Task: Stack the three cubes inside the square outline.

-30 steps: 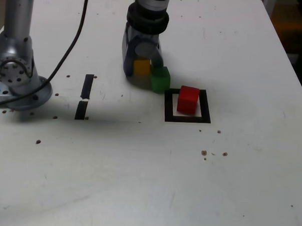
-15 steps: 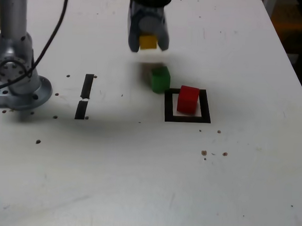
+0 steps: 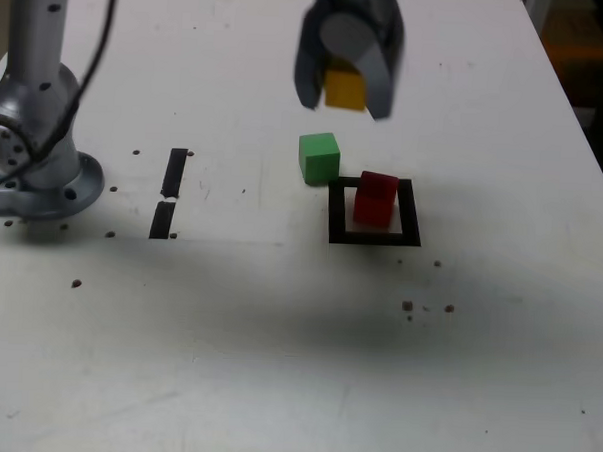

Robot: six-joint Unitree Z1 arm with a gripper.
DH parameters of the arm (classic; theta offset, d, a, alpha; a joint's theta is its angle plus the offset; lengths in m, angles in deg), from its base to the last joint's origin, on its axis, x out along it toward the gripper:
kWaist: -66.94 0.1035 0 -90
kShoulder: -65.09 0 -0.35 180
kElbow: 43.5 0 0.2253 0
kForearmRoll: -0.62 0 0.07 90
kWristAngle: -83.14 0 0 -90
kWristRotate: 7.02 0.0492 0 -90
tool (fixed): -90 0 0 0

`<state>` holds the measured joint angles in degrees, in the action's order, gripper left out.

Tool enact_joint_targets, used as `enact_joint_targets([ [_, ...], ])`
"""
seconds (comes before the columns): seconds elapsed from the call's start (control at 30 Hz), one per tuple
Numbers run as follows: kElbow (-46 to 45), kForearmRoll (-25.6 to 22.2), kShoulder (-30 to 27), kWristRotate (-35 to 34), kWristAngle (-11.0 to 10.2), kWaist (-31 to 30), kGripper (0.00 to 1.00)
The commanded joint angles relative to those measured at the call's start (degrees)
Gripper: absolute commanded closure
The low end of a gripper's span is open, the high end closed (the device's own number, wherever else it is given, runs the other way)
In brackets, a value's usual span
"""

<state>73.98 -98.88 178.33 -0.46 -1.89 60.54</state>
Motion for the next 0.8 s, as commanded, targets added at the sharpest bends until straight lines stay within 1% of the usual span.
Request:
enact_joint_targets([
  [0.0,1.6,-1.1,1.4,-0.6,-0.1,-0.2,0.85],
  [0.07,3.8,-2.1,3.0,-1.0,-0.3,-1.0,0.85],
  [0.17,5.9,-2.7,3.9,-1.0,-0.9,-2.1,0.85],
  [0.27,5.8,-2.7,4.2,-1.0,-1.6,-2.6,0.85],
  [0.37,4.3,-2.5,4.9,-1.2,-1.9,-2.6,0.85],
  [0.57,1.6,1.2,6.8,-3.9,-0.8,-3.2,0.84],
  [0.77,0.7,3.9,7.4,-4.2,-0.4,-4.5,0.84],
])
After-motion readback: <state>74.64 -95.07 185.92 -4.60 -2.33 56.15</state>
